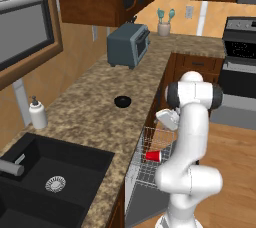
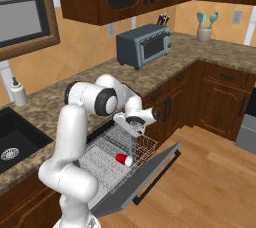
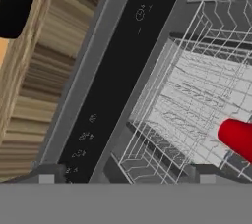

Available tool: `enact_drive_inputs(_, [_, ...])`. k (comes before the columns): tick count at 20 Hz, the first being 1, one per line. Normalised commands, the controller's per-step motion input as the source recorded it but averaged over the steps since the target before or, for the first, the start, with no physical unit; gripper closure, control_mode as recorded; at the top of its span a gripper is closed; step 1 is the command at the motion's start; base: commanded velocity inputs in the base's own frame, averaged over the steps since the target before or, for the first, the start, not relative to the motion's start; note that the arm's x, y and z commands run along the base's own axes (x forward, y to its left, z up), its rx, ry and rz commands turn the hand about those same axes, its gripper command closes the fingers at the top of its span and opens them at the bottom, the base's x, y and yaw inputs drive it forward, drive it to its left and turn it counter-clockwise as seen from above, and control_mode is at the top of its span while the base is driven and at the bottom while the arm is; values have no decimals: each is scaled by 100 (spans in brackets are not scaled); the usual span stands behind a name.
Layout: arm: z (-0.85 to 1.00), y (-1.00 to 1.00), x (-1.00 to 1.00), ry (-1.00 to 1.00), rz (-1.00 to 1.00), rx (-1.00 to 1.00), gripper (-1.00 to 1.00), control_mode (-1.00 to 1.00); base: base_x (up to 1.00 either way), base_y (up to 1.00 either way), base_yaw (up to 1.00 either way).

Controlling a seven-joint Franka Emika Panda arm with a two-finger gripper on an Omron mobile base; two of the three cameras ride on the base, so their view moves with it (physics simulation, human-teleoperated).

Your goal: Pick up the cup and bowl from the counter, place them in the dishwasher, and close the dishwasher door.

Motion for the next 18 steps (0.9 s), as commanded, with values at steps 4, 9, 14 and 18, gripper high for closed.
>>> enact_drive_inputs(4, [67,55,-60,-2,-47,-10,-100,-100,0,0,0])
enact_drive_inputs(9, [100,20,-13,29,-39,0,-100,-100,0,0,0])
enact_drive_inputs(14, [74,2,0,30,-14,0,-100,-100,0,0,0])
enact_drive_inputs(18, [30,2,9,11,0,-5,-100,-100,0,0,0])
